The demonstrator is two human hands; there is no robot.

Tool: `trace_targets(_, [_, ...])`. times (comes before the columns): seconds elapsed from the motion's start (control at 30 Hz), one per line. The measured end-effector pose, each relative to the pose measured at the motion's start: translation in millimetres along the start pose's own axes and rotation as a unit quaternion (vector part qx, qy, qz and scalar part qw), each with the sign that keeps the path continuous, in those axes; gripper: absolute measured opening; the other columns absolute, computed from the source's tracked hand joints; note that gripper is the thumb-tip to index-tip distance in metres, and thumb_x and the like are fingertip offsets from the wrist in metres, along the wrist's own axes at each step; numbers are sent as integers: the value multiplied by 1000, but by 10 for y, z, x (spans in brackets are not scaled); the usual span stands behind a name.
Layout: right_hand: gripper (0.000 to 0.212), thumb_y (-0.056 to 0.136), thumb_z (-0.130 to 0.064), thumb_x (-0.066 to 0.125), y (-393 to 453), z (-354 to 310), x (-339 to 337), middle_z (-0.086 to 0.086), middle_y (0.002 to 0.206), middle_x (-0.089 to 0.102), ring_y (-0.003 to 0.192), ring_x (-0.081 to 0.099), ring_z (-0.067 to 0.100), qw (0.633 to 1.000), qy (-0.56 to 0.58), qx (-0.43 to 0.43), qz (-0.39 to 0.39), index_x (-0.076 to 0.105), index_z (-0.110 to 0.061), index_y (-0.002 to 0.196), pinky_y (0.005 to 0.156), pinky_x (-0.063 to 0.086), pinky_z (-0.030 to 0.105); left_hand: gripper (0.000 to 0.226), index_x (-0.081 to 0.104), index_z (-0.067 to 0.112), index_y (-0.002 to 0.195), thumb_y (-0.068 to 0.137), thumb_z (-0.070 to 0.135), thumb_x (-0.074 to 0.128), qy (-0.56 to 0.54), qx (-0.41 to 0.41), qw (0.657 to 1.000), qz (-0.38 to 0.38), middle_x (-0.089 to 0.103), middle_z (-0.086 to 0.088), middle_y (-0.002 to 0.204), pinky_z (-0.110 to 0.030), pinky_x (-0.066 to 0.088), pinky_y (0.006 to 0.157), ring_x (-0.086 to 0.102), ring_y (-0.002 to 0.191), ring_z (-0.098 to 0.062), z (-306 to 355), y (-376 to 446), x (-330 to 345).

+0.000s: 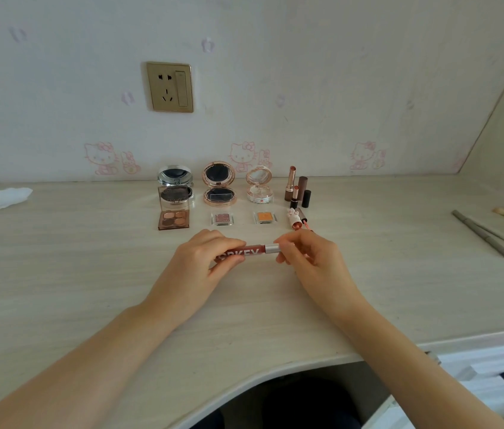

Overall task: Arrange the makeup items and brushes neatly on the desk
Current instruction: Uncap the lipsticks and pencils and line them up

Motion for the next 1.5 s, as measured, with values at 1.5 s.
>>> trace_targets(1.5, [22,93,-3,50,441,-62,-1187,8,86,68,81,70,22,975,202,94,22,65,-10,107,66,54,26,29,46,40,121,93,42,50,-43,65,986,-146,39,32,100,-16,38,89,42,105,3,830,377,865])
Point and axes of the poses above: each hand's wrist, its own y-axis towards the middle knuckle, its own x-axis out of the palm, z = x × y, the point moved 5 cm from there along y, towards the middle knuckle
